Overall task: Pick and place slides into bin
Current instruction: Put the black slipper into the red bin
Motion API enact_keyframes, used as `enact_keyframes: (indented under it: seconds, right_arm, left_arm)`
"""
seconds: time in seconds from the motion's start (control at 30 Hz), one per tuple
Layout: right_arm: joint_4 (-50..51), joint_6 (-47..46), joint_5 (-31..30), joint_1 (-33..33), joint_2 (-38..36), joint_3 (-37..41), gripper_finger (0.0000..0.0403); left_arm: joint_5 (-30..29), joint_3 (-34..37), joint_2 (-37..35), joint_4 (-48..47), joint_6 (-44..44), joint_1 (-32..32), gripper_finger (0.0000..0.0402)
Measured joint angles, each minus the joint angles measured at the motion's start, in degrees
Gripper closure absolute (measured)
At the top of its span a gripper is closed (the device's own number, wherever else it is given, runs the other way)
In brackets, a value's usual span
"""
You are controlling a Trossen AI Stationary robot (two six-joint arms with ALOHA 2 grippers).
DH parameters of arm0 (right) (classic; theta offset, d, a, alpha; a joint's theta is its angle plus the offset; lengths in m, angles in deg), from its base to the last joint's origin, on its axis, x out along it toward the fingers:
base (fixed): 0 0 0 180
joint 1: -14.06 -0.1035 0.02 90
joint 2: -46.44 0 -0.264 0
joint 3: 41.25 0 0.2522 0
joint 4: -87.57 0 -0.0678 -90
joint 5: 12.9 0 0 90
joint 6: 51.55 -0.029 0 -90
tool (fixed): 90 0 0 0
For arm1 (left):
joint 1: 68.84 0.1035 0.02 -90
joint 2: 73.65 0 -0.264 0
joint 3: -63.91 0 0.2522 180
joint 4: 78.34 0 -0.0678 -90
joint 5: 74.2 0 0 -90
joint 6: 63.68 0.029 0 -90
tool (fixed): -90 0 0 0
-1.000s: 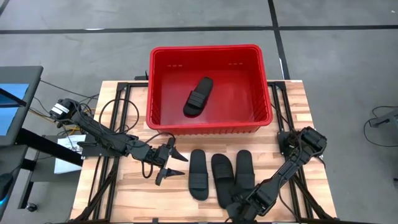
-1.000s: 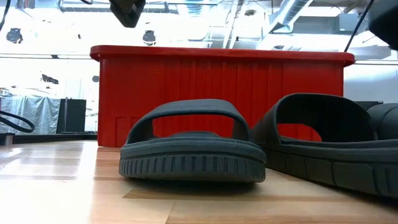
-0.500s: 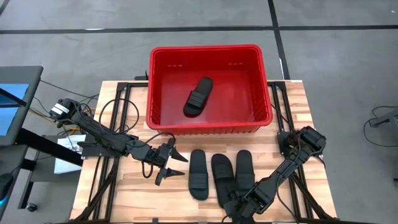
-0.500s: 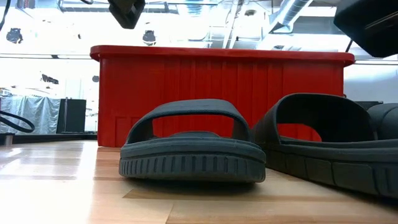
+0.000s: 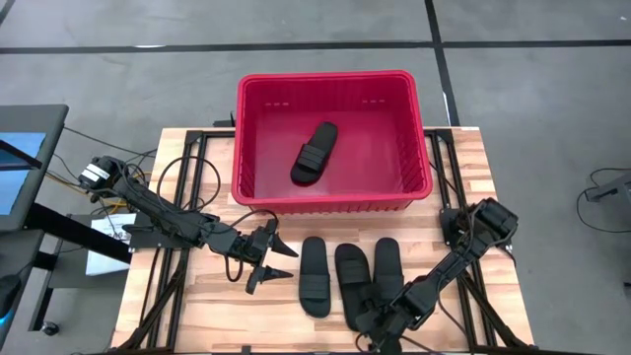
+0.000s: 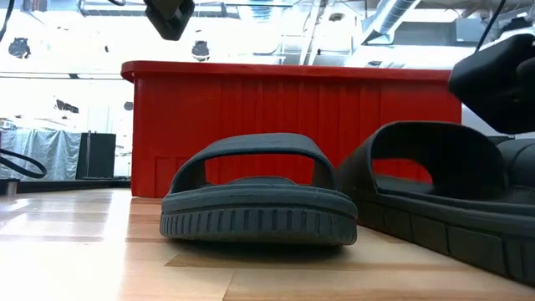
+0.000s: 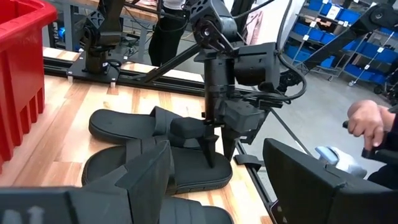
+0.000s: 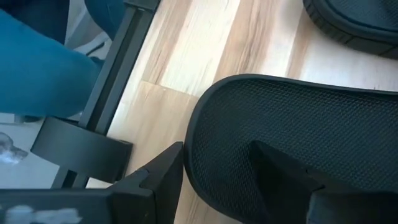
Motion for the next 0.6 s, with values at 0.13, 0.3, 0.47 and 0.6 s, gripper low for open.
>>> enact_keyframes:
  seconds: [0.13,0.3,0.47,0.6]
  right_arm:
    - [-0.54,-1.8,-0.31,0.5,-0.02,0.91,0.0231]
    - [-1.12,-2.47,-0.95,0.66,0.11,1.03,0.025]
    - [-1.78,-2.49,-0.9,-0.02,0.21,1.05,0.0324]
    - [-1.98,-2.49,-0.43,-0.67,0.26,1.05,0.0389]
  left_arm:
    - [0.0,0.0,0.0,0.02,-1.0,-0.04,0.0154]
    - [0.02,0.0,0.0,0.0,-1.63,-0.07,0.0154]
    - [0.02,0.0,0.0,0.0,-1.64,-0.62,0.0154]
    - [0.02,0.0,0.0,0.01,-1.64,-1.06,0.0154]
